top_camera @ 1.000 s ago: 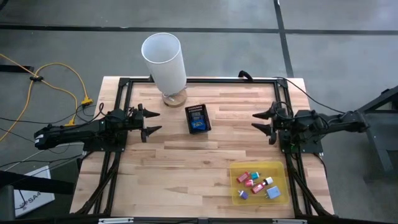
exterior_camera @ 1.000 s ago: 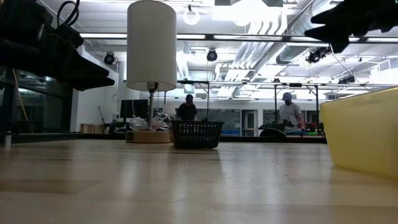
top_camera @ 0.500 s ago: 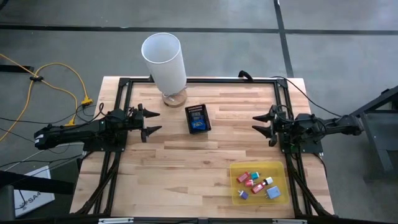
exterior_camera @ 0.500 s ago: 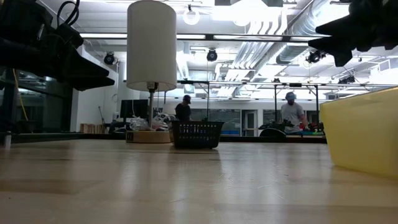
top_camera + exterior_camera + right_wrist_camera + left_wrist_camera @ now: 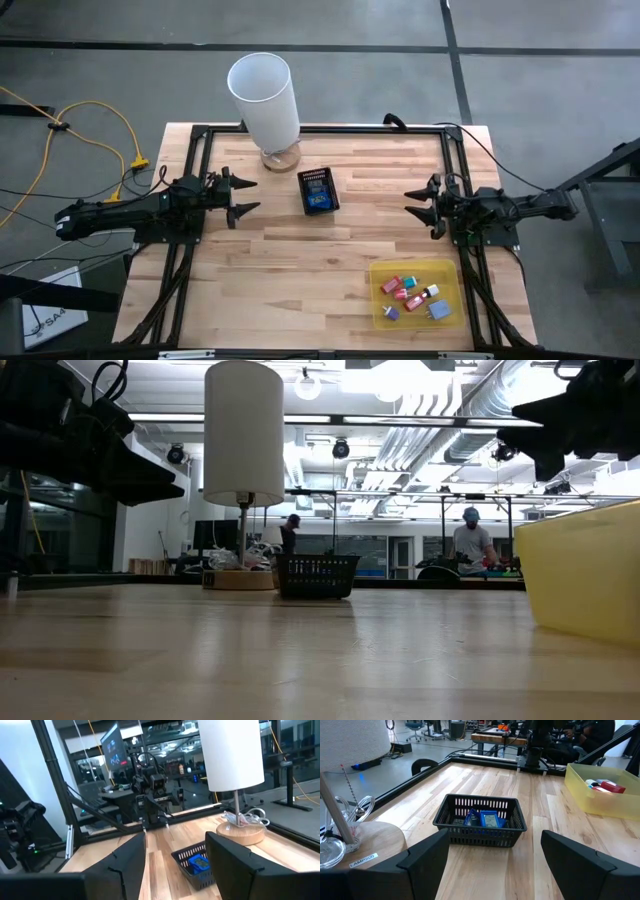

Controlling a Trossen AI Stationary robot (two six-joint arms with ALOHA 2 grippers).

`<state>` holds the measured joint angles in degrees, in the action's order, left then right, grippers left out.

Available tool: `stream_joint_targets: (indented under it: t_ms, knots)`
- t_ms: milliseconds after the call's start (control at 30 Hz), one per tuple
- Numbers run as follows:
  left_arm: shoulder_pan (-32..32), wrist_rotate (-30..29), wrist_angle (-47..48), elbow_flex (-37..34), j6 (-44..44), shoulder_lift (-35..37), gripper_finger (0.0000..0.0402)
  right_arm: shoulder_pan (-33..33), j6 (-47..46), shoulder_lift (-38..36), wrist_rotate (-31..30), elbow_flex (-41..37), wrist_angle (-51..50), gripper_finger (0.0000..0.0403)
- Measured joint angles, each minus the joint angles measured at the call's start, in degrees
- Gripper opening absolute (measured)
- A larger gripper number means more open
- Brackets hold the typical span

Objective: Pick & Place Office items
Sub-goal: Return to Home Position

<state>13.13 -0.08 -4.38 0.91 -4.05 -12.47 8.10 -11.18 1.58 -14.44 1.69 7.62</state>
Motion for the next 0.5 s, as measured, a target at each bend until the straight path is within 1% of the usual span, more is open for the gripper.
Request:
stream_joint_targets:
  t_ms: [200,500]
  knots:
    - [0.00,0.00,0.00,0.00,-0.02,-0.02,0.0308,0.00,-0.61,-1.16,0.02,-1.14,0.73,0.0191]
    - [-0.01,0.00,0.00,0.00,0.00,0.00,0.0308,0.00,-2.82,-1.16,0.02,-1.18,-2.64,0.0191]
